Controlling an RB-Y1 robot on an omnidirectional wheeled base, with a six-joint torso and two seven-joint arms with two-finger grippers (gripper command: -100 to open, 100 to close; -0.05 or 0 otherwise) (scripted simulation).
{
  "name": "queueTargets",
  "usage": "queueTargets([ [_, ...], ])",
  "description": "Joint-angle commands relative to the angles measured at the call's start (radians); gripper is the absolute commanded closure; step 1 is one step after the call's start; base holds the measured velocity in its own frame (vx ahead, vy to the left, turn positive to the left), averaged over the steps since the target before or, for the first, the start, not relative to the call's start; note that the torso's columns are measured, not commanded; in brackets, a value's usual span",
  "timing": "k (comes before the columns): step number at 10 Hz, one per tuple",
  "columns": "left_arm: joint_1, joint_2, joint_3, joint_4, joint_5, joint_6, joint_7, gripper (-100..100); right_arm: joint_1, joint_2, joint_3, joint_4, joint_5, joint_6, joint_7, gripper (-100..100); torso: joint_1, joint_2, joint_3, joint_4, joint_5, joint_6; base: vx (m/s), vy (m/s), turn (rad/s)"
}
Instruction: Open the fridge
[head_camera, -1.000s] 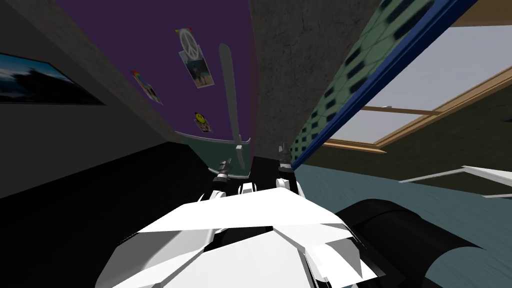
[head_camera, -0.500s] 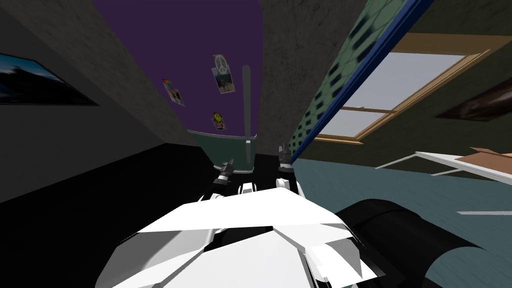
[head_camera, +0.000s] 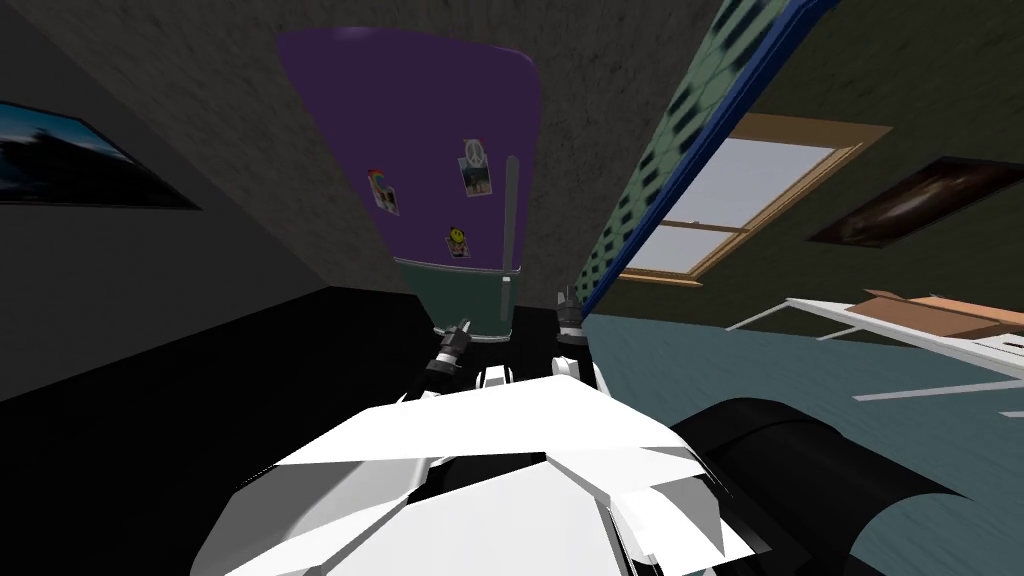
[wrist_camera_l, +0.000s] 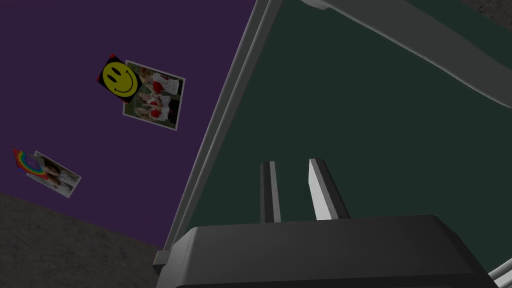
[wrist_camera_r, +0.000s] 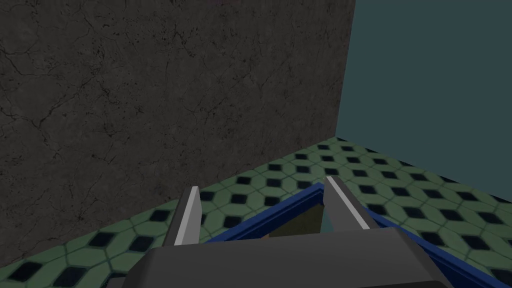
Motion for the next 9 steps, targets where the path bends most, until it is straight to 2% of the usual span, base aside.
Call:
queueTargets([
  [1,0.008,-0.026,0.008,-0.030,0.004,0.045,-0.003,-100,0.000,0.000,0.000,0.000,0.000,0.000,0.000,0,0.002,0.000,-0.001,0.000,0.000,0.000,0.178,-0.162,0.060],
  [5,0.023,-0.073,0.023,-0.079,0.010,0.122,-0.010,-100,0.000,0.000,0.000,0.000,0.000,0.000,0.000,0,0.016,0.016,0.010,0.004,0.005,0.000,0.139,-0.152,0.069],
  [7,0.030,-0.099,0.032,-0.103,0.013,0.161,-0.014,-100,0.000,0.000,0.000,0.000,0.000,0.000,0.000,0,0.012,0.011,0.006,0.003,0.003,0.000,0.165,-0.147,0.073],
  [9,0.036,-0.107,0.039,-0.125,0.016,0.198,-0.018,-100,0.000,0.000,0.000,0.000,0.000,0.000,0.000,0,0.012,0.012,0.007,0.003,0.003,0.000,0.136,-0.147,0.065],
])
